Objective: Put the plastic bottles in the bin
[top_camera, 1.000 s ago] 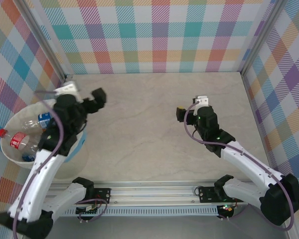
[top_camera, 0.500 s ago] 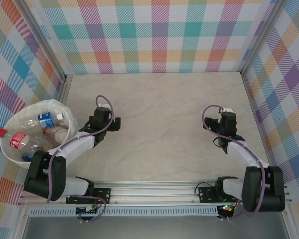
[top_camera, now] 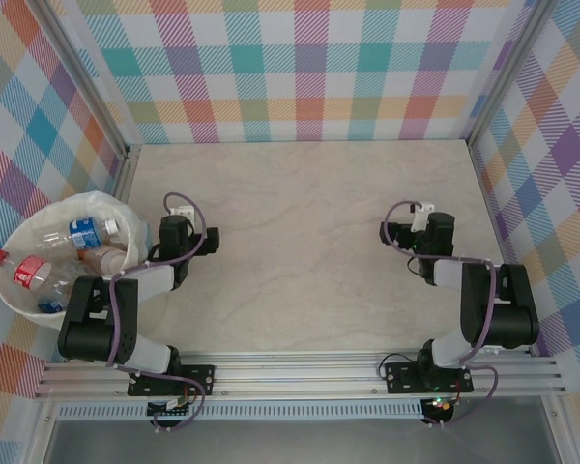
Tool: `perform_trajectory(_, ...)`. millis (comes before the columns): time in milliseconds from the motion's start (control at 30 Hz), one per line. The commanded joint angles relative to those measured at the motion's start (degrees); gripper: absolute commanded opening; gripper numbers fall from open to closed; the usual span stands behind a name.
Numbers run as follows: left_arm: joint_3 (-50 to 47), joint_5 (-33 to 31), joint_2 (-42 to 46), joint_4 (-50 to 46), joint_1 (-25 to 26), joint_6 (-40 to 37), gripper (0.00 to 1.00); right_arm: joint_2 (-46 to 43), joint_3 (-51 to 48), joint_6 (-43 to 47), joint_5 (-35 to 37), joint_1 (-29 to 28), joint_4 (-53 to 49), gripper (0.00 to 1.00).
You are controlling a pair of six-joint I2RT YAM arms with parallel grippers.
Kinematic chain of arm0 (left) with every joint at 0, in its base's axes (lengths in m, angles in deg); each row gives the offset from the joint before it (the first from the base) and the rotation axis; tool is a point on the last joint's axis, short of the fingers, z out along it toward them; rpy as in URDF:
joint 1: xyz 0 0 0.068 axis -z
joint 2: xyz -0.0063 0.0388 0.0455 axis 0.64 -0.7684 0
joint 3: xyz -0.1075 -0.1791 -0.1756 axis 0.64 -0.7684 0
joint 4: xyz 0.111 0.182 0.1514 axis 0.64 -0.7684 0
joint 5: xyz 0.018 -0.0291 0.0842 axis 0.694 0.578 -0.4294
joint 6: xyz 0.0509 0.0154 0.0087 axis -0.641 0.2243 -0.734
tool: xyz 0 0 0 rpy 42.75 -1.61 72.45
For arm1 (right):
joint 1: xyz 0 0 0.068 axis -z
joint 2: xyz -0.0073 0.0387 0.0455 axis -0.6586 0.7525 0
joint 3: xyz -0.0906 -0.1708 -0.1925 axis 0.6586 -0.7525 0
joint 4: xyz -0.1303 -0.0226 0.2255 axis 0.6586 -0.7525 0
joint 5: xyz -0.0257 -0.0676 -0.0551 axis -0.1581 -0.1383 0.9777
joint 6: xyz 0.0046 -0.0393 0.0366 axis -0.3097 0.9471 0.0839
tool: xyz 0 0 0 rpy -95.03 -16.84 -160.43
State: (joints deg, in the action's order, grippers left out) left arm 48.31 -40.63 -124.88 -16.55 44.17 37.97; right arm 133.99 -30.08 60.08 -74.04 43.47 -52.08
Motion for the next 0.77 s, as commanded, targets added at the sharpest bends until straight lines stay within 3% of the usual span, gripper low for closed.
perform_trajectory(0, -2.1, 5.1, 0.7, 7.9, -0.7, -1.4, 1.0, 0.9, -3.7, -0.1, 1.0, 0.1, 13.7, 1.0)
perform_trajectory(167, -2.0, 4.9, 0.1, 9.0, -0.7, -0.4, 1.0, 0.9, -2.6, 1.0, 5.6, -2.0, 11.0, 1.0)
perform_trajectory(300, -7.5, 5.4, -7.5, 27.4, -0.6, -0.4, 1.0, 0.9, -2.6, 1.0, 5.5, -2.0, 10.9, 1.0)
perform_trajectory(367, -6.1, 2.7, -6.4, 22.3, -0.7, 0.7, 1.0, 0.8, -2.6, 1.1, 5.5, -2.0, 10.7, 1.0)
perform_trajectory(533, -6.5, -3.9, -6.7, 23.4, -0.3, 3.1, 1.0, 0.8, -2.4, 1.2, 5.2, -2.0, 10.4, 1.0)
perform_trajectory(733, -6.7, -3.9, -6.5, 23.4, -0.2, 3.1, 1.0, 0.9, -2.3, 1.3, 5.1, -2.1, 10.2, 1.0)
